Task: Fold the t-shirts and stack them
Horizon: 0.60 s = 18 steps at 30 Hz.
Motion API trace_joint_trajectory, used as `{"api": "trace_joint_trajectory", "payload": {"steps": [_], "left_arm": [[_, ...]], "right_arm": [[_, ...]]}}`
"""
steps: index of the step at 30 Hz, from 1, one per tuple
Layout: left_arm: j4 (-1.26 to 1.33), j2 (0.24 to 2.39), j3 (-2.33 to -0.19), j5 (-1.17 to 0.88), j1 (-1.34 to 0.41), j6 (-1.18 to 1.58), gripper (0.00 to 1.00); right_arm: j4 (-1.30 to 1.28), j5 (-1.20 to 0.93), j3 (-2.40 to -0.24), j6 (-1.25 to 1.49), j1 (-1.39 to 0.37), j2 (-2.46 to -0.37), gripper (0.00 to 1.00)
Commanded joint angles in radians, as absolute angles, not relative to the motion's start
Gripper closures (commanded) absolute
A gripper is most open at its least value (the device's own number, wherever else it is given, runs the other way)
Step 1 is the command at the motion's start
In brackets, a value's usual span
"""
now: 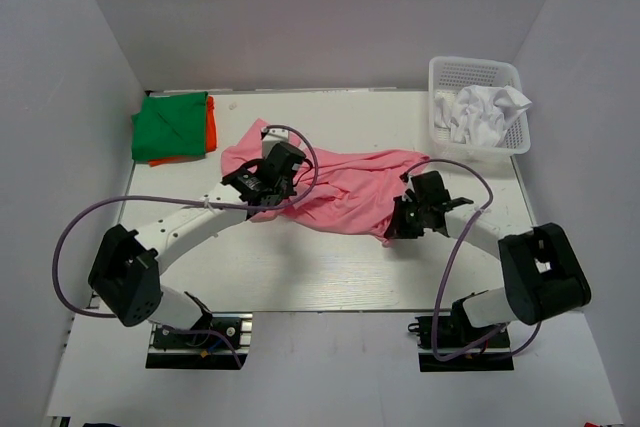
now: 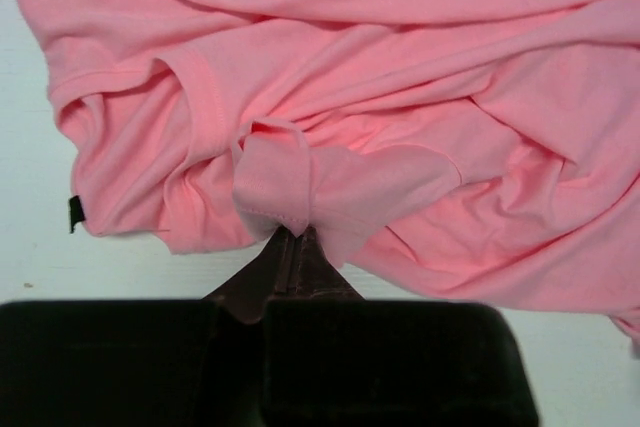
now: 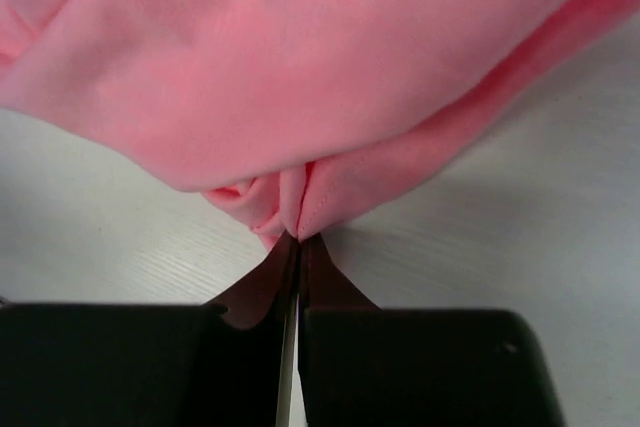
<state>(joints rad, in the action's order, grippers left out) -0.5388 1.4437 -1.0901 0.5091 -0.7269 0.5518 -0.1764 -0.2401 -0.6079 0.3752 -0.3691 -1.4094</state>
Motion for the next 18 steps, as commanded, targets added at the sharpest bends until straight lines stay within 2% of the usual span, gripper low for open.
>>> {"api": "trace_joint_trajectory", "payload": {"steps": [1, 6, 10, 18], "left_arm": [[-0.554, 1.359, -1.13, 0.606, -0.715, 0.595, 1.0], [-0.575, 1.301, -1.255, 0.727, -0.715, 0.592, 1.0], [-0.574, 1.226, -1.357, 0.862, -0.715, 0.552, 1.0], [-0.318, 1.046, -1.451, 0.983, -0.715, 0.278, 1.0]], "right_arm": [[-0.137, -0.282, -0.647, 0.376, -0.371, -1.359, 1.0], [-0.063, -0.118, -0.777, 0.4, -0.368, -1.22, 1.0], [-0.077, 0.207, -0.918, 0.339, -0.37, -1.131, 1.0], [-0.031, 0.468, -1.06, 0.171, -0.364, -0.988, 1.0]]}}
